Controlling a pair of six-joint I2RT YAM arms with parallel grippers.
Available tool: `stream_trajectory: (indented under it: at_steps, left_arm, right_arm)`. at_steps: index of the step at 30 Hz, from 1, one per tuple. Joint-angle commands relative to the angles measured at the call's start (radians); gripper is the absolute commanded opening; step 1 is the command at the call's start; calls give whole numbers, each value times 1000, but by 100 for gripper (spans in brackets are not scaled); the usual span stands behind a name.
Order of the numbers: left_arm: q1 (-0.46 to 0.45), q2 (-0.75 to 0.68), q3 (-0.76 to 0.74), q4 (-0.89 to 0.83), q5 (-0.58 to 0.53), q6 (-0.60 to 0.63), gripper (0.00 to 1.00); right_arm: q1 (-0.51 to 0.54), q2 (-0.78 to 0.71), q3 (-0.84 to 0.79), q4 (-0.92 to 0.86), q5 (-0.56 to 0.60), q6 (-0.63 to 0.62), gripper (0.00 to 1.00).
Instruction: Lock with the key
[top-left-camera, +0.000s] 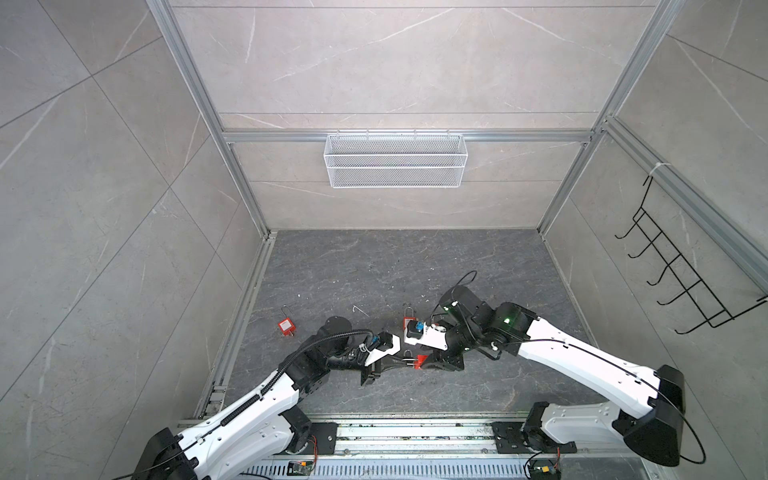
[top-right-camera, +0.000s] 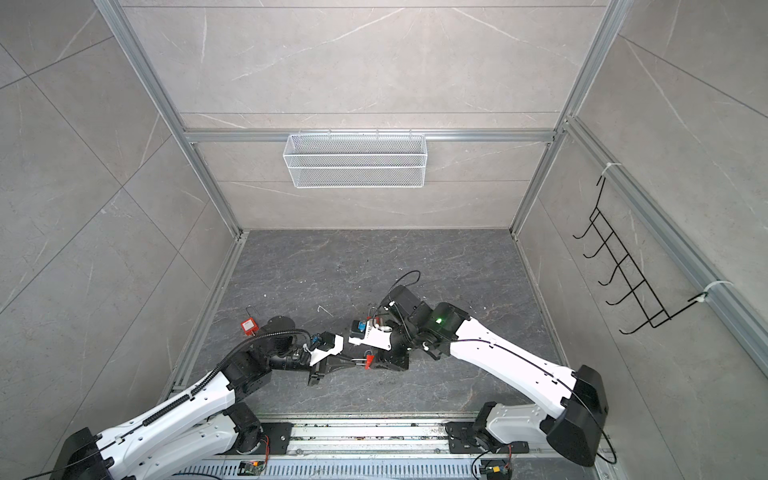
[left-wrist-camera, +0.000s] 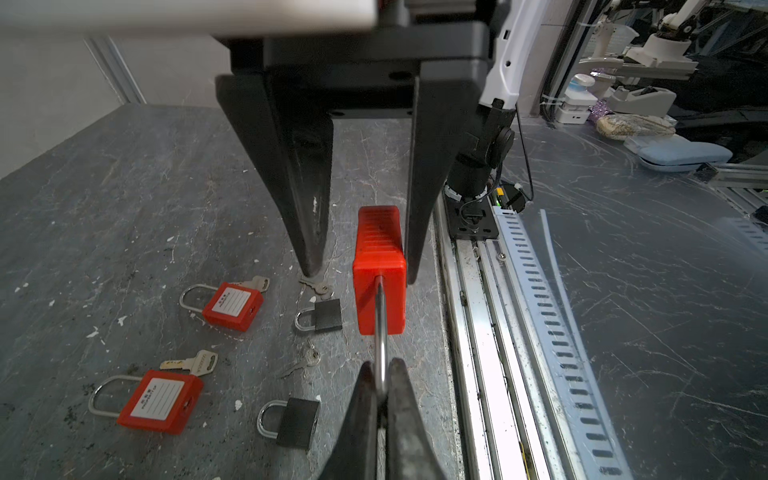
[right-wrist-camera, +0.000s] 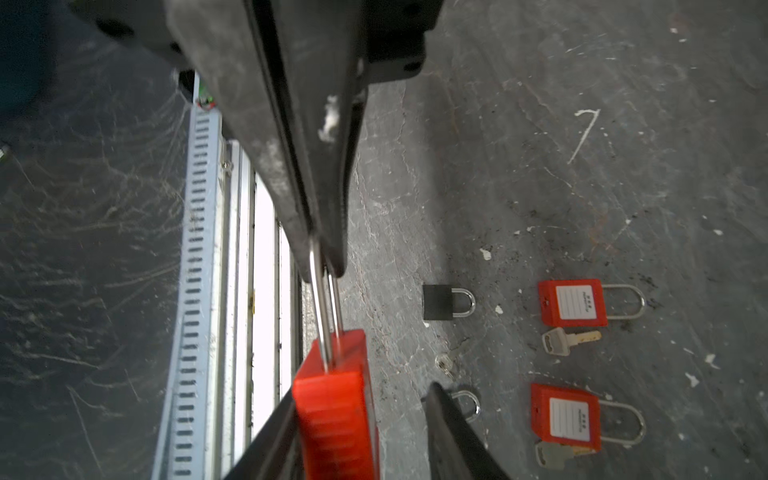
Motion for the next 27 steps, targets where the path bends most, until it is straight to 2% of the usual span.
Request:
stream_trajectory:
  at_steps: [1,6,12,18,27]
  left_arm:
    - [-6,-21,61,-34,43,57,0]
    - [-6,-39,82,-59,57,67,0]
    - [-7,-46,114,-126,105,84,0]
    - [-8,-48,122,-125,129,77,0]
    - [-9,-52,116,-101,117,63,0]
  right_arm:
    - [-31,-69,13,-113,-50,53,54]
    - [-66,-105,29,-276,-37,4,57]
    - [-92,-21,91,-387,-40,-49,55]
    - [-94,63,117,-381,-80,-68,47]
    - [-92,62,85,-302,-162,-60,39]
